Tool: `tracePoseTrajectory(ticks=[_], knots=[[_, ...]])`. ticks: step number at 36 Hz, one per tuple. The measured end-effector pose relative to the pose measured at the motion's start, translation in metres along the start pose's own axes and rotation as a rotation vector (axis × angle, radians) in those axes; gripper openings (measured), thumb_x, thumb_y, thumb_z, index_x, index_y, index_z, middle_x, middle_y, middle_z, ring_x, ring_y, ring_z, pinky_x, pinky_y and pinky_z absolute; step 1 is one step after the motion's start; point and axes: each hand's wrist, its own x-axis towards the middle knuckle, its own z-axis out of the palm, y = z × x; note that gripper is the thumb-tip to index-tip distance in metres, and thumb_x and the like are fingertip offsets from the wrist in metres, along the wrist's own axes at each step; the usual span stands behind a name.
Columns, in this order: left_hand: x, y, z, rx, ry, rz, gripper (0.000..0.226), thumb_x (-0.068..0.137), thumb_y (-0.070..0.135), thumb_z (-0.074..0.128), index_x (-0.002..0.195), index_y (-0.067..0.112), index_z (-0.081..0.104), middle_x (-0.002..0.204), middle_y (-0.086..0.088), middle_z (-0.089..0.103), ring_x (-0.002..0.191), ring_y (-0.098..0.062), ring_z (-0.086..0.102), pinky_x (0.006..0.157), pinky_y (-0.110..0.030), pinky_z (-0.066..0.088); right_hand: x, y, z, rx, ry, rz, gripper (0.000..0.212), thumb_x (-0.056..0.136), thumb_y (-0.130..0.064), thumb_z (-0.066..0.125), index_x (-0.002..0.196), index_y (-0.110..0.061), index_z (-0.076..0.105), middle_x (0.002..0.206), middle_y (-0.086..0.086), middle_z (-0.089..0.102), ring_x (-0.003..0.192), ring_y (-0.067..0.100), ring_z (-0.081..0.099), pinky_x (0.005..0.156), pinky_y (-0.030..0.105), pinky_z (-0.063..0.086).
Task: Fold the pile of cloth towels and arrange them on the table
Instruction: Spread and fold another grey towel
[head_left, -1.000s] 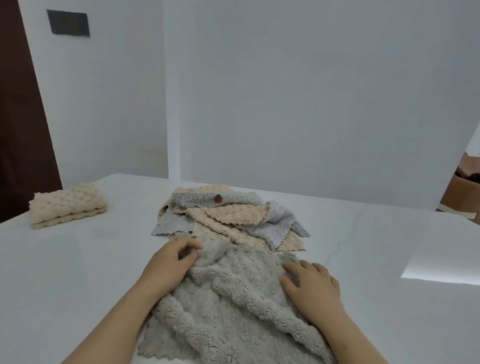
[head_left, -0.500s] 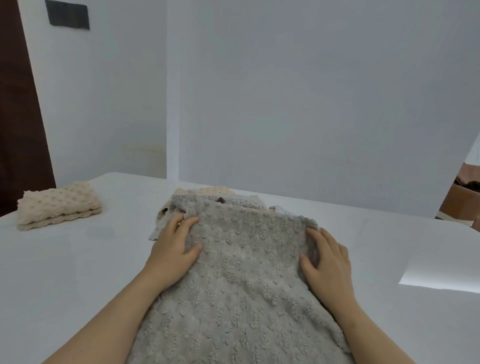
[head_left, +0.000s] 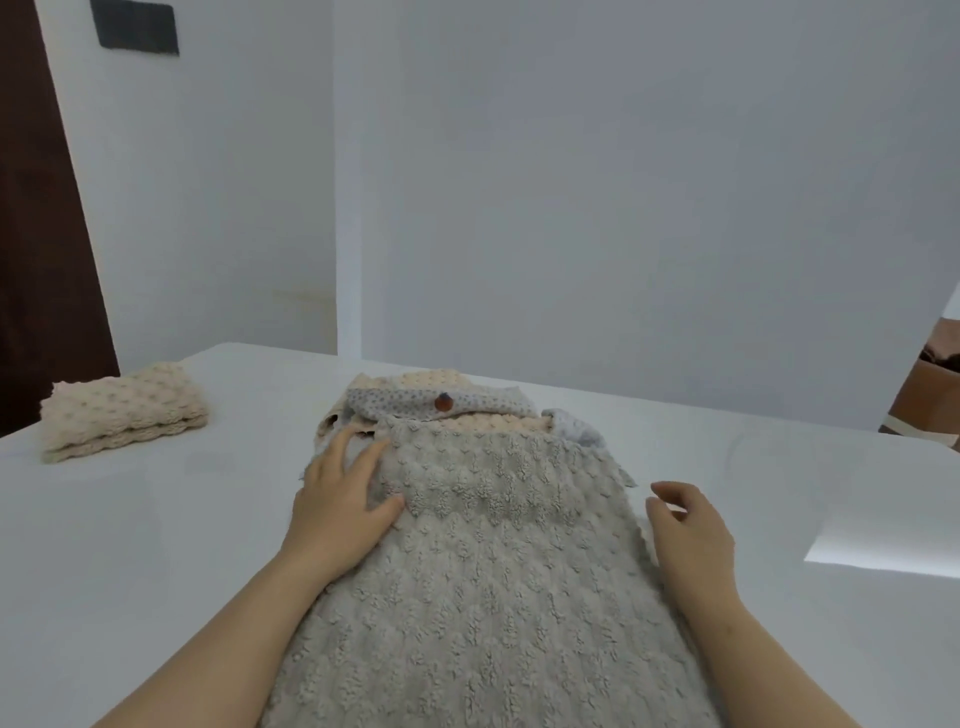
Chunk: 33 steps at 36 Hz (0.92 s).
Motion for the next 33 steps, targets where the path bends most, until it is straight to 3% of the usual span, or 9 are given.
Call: tracePoseTrajectory(ticks=[5,9,12,17,21,23,26,29,33], knots=[[-0.025,0.003,-0.016,-0.198,0.189,0.090,0.013,0.087,0.019,0.059,0.094,0.030,0.060,0.104,0.006,0.045,0.111,-0.017,0.040,0.091,-0.025,0.030,-0.034,0.001,-0.023,0.090,-0.026,0.001,0.014,0.091,-0.011,0.050,0.099,-0.017,0.060,0.096,-0.007,0.060,0.082,0.000,0.052,0.079,0.024,0.034],[-0.058,0.011,-0.028,-0.185,0.037,0.224,0.026,0.087,0.017,0.059,0.074,0.039,0.052,0.089,0.011,0.053,0.085,-0.004,0.051,0.071,-0.012,0.035,-0.059,0.000,-0.033,0.040,-0.070,-0.085,0.014,0.087,-0.009,0.056,0.086,-0.022,0.062,0.091,-0.007,0.063,0.081,0.005,0.055,0.072,0.022,0.038],[-0.082,0.012,-0.025,-0.135,-0.112,0.324,0.007,0.076,0.045,0.056,0.072,0.043,0.051,0.087,0.015,0.053,0.086,0.000,0.050,0.071,-0.009,0.036,-0.078,-0.004,-0.039,-0.045,-0.159,-0.241,0.026,0.082,-0.004,0.060,0.073,-0.028,0.058,0.082,-0.009,0.062,0.081,0.003,0.054,0.068,0.011,0.036],[-0.097,0.010,-0.028,0.058,-0.416,0.495,0.059,0.046,0.096,0.035,0.086,0.052,0.044,0.104,0.030,0.043,0.103,0.012,0.036,0.093,-0.016,0.032,-0.097,0.000,-0.039,-0.287,-0.337,-0.531,0.009,0.072,-0.049,0.050,0.066,-0.043,0.049,0.075,-0.017,0.056,0.084,0.000,0.048,0.075,0.009,0.032],[-0.100,0.009,-0.032,0.120,-0.490,0.540,0.065,0.041,0.096,0.037,0.093,0.058,0.039,0.113,0.037,0.030,0.112,0.017,0.024,0.096,-0.010,0.023,-0.102,0.003,-0.040,-0.426,-0.562,-0.649,0.073,0.051,-0.091,0.040,0.092,-0.035,0.063,0.088,-0.029,0.042,0.093,-0.012,0.035,0.085,0.009,0.028],[-0.101,0.011,-0.031,0.100,-0.436,0.542,0.056,0.048,0.091,0.045,0.091,0.055,0.044,0.108,0.036,0.036,0.109,0.014,0.031,0.096,-0.010,0.026,-0.101,0.005,-0.041,-0.453,-0.577,-0.687,0.085,0.048,-0.095,0.028,0.100,-0.036,0.061,0.093,-0.027,0.041,0.096,-0.013,0.031,0.087,0.009,0.026],[-0.100,0.010,-0.027,0.077,-0.264,0.570,0.039,0.067,0.061,0.036,0.100,0.043,0.047,0.093,0.032,0.045,0.097,0.007,0.043,0.090,-0.013,0.032,-0.099,0.006,-0.040,-0.500,-0.543,-0.711,0.074,0.055,-0.091,0.037,0.099,-0.037,0.062,0.092,-0.025,0.045,0.091,-0.011,0.034,0.083,0.008,0.027],[-0.098,0.008,-0.026,0.049,-0.165,0.542,0.024,0.073,0.033,0.039,0.094,0.037,0.049,0.079,0.032,0.044,0.084,0.009,0.044,0.074,-0.007,0.032,-0.098,0.007,-0.035,-0.519,-0.371,-0.810,0.025,0.067,-0.052,0.051,0.086,-0.036,0.058,0.074,-0.021,0.057,0.076,-0.002,0.044,0.070,0.012,0.036],[-0.091,0.002,-0.033,0.008,-0.141,0.452,0.032,0.072,0.017,0.050,0.075,0.048,0.043,0.078,0.032,0.053,0.074,0.015,0.046,0.065,-0.010,0.035,-0.095,0.005,-0.035,-0.515,-0.290,-0.753,0.033,0.058,-0.022,0.052,0.088,-0.036,0.051,0.068,-0.030,0.044,0.075,0.006,0.048,0.055,0.008,0.034]])
